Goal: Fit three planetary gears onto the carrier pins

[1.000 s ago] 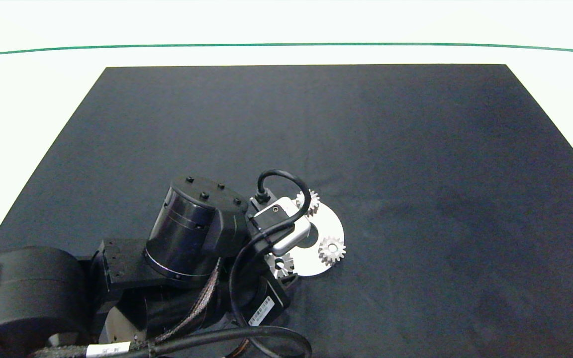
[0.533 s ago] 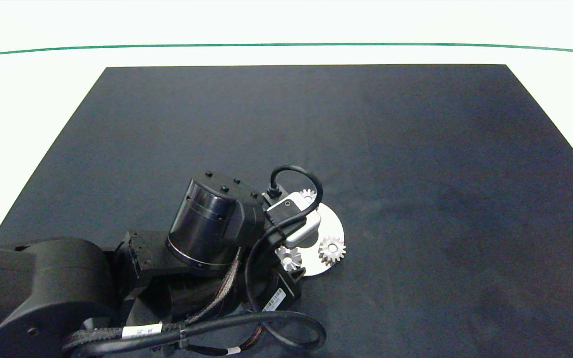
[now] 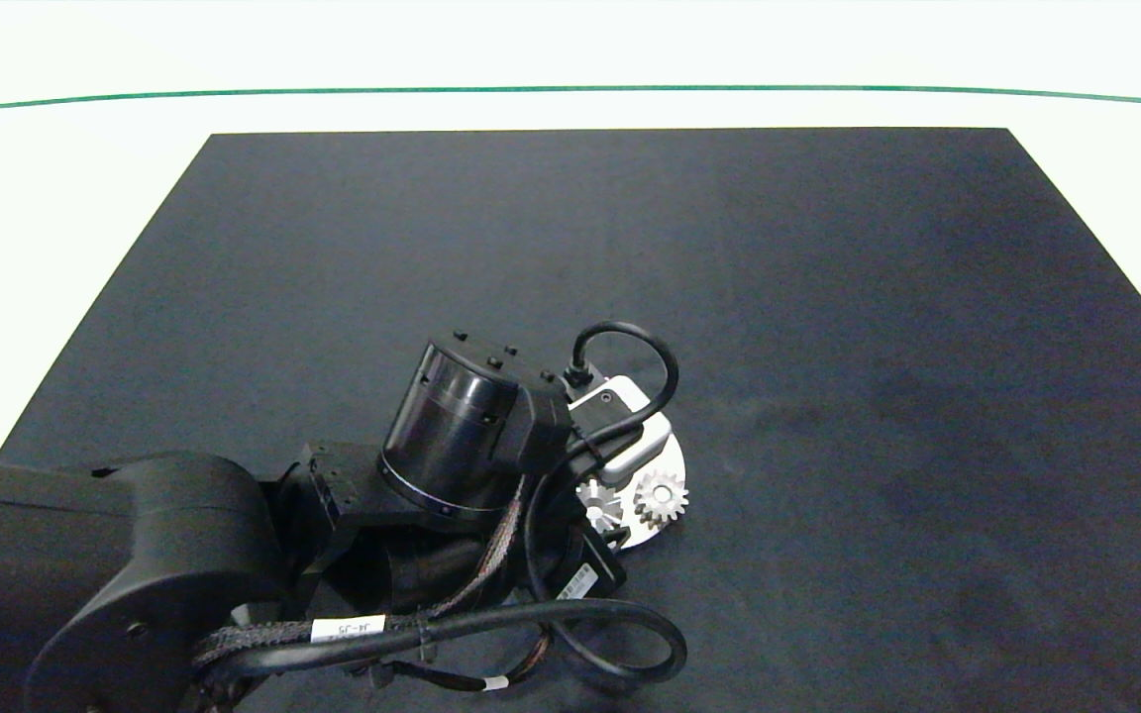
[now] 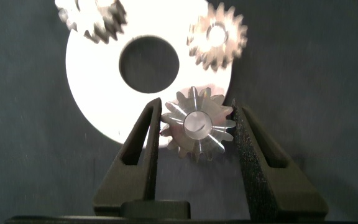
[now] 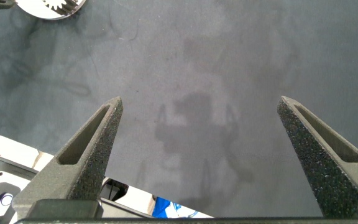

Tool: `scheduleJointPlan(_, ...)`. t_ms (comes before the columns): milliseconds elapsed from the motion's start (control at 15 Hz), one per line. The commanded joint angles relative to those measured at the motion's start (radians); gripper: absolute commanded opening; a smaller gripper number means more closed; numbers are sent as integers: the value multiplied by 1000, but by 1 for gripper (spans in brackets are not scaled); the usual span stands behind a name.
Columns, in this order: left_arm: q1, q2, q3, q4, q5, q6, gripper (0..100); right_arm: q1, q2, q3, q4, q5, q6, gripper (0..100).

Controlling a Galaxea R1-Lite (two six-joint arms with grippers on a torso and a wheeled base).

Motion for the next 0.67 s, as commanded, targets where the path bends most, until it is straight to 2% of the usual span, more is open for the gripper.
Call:
scheduleJointPlan(67,10,-36,-14,30,2,2,0,1,-3,2,3,0,-1,100)
scheduleJointPlan(667,35,-27,-43,32,5,15,0,1,-7,-2,5,0,-1,100)
